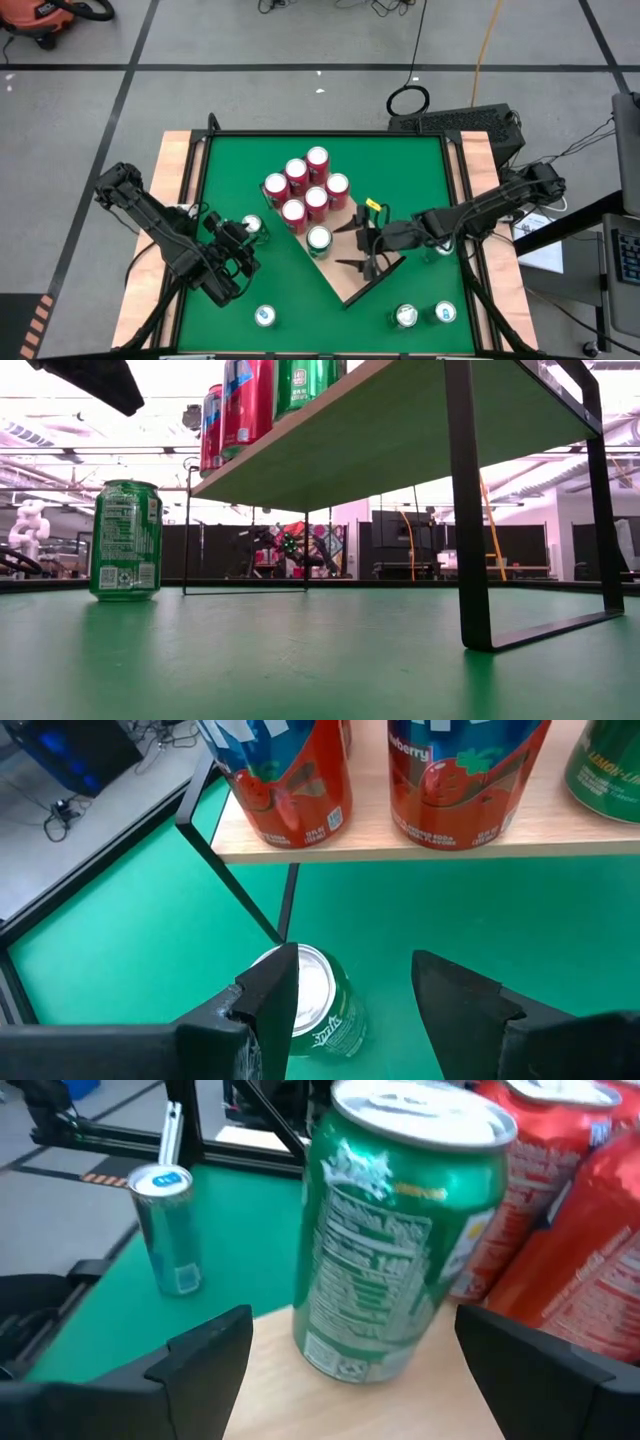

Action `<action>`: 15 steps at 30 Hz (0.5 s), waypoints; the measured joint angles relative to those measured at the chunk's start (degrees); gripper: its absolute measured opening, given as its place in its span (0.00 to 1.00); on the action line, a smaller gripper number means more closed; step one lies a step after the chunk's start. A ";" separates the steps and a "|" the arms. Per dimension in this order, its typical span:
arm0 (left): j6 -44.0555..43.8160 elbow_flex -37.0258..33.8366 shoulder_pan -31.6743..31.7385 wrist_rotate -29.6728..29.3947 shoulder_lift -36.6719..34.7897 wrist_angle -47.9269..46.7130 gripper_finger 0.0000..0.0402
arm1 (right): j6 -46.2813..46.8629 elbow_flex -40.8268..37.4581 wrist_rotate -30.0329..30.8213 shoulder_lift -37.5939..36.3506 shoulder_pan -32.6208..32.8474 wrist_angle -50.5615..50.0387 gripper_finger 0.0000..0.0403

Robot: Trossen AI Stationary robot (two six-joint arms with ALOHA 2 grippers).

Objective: Place canned beverage on shelf
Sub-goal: Put the green soda can on the shelf

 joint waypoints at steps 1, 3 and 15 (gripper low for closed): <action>0.00 0.00 0.00 -0.05 0.00 0.02 0.48 | -0.11 0.00 -0.10 0.00 0.02 0.33 0.84; 0.00 0.00 0.00 -0.33 0.00 0.36 0.48 | -0.11 0.00 -0.13 0.00 0.03 0.78 0.84; 0.09 0.00 0.00 -2.80 0.04 3.05 0.48 | 0.06 0.00 -0.13 2.27 0.03 3.75 0.84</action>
